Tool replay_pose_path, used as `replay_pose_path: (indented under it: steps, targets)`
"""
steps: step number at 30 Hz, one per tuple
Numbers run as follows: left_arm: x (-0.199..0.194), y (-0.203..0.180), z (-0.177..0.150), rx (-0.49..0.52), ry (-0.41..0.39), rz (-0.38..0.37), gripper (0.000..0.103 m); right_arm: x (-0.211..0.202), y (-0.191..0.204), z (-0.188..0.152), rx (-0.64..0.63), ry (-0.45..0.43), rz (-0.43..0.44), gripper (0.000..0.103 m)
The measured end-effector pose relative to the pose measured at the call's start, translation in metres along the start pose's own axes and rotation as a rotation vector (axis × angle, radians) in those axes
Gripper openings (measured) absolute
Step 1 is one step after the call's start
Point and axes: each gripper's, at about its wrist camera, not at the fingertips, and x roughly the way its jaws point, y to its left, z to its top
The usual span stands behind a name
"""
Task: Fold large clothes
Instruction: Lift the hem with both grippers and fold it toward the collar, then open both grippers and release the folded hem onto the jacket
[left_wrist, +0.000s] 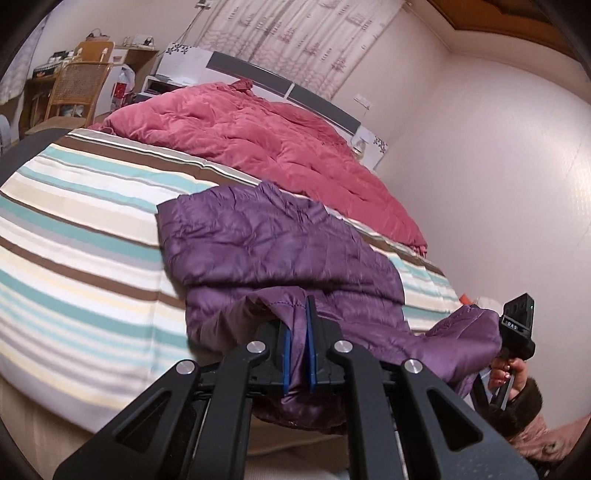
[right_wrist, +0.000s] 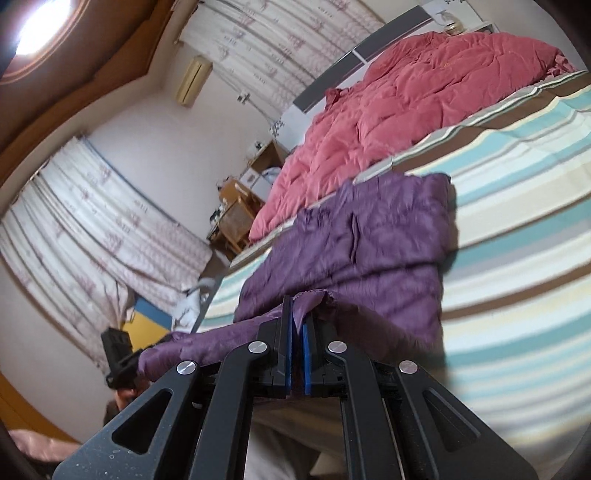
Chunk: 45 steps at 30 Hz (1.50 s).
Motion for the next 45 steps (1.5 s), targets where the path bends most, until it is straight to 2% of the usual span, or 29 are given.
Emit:
replay_pose_path:
  steps: [4, 12, 21, 28, 34, 36, 38, 39, 40, 41, 42, 43, 44, 45]
  targets:
    - [0.014, 0.006, 0.014, -0.024, -0.006, 0.004, 0.006, 0.019, -0.002, 0.022, 0.002, -0.011, -0.006, 0.004]
    - [0.059, 0.018, 0.05, -0.039, 0.006, 0.056, 0.006, 0.062, -0.021, 0.063, 0.034, -0.024, -0.053, 0.004]
    - [0.127, 0.049, 0.083, -0.117, 0.059, 0.127, 0.006, 0.118, -0.054, 0.1, 0.112, -0.017, -0.13, 0.004]
    - [0.176, 0.068, 0.096, -0.151, 0.106, 0.176, 0.007, 0.155, -0.086, 0.112, 0.177, 0.002, -0.188, 0.004]
    - [0.2, 0.075, 0.101, -0.17, 0.124, 0.199, 0.011, 0.175, -0.106, 0.112, 0.231, -0.009, -0.198, 0.004]
    - [0.203, 0.077, 0.101, -0.176, 0.124, 0.197, 0.015, 0.177, -0.111, 0.111, 0.254, -0.025, -0.177, 0.012]
    - [0.202, 0.081, 0.101, -0.206, 0.108, 0.167, 0.027, 0.178, -0.113, 0.111, 0.264, -0.036, -0.16, 0.02]
    - [0.201, 0.083, 0.1, -0.222, 0.092, 0.154, 0.03, 0.177, -0.113, 0.11, 0.261, -0.044, -0.152, 0.029]
    - [0.199, 0.085, 0.1, -0.236, 0.078, 0.146, 0.037, 0.175, -0.113, 0.11, 0.257, -0.051, -0.152, 0.043]
    - [0.194, 0.087, 0.1, -0.258, 0.046, 0.132, 0.047, 0.173, -0.113, 0.11, 0.252, -0.063, -0.154, 0.048]
    - [0.191, 0.089, 0.1, -0.266, 0.024, 0.133, 0.05, 0.169, -0.112, 0.109, 0.244, -0.084, -0.149, 0.053]
    - [0.189, 0.09, 0.101, -0.27, 0.003, 0.149, 0.055, 0.168, -0.112, 0.111, 0.238, -0.09, -0.145, 0.053]
    - [0.187, 0.09, 0.101, -0.268, -0.014, 0.17, 0.065, 0.167, -0.111, 0.111, 0.228, -0.091, -0.146, 0.053]
    - [0.183, 0.09, 0.101, -0.263, -0.037, 0.19, 0.069, 0.166, -0.109, 0.112, 0.215, -0.091, -0.15, 0.053]
